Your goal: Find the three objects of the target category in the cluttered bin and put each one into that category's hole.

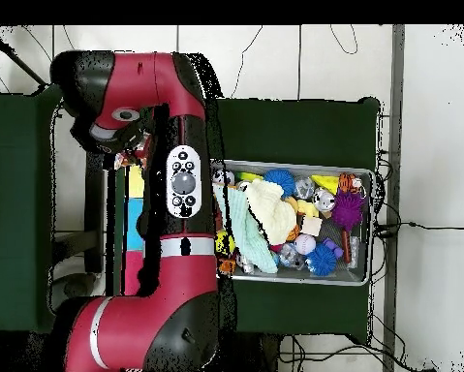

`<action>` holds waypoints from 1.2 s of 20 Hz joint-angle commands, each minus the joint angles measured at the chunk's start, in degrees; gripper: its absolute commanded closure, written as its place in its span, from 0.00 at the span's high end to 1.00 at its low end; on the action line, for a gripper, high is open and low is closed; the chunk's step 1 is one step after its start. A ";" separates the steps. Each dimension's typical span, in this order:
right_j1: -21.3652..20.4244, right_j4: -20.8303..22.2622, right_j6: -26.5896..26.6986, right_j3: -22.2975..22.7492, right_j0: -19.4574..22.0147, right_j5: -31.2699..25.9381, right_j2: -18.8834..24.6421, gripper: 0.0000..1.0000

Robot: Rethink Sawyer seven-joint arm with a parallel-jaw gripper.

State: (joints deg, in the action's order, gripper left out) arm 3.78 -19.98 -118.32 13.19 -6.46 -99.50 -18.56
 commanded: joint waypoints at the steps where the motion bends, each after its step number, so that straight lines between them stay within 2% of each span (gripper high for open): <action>1: -10.06 1.31 -3.08 17.79 -1.01 14.54 6.44 0.00; 4: -11.04 0.50 -3.30 18.89 -1.12 13.70 6.80 0.00; 7: -11.45 -0.34 -3.82 17.42 -1.01 10.68 6.38 0.00; 15: -12.63 -0.86 -3.30 17.32 -0.28 7.59 6.72 0.00; 24: -14.00 3.88 0.13 17.70 0.44 1.44 2.67 0.00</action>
State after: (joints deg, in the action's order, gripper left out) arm -8.69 -19.73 -118.32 21.40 -7.93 -91.59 -17.28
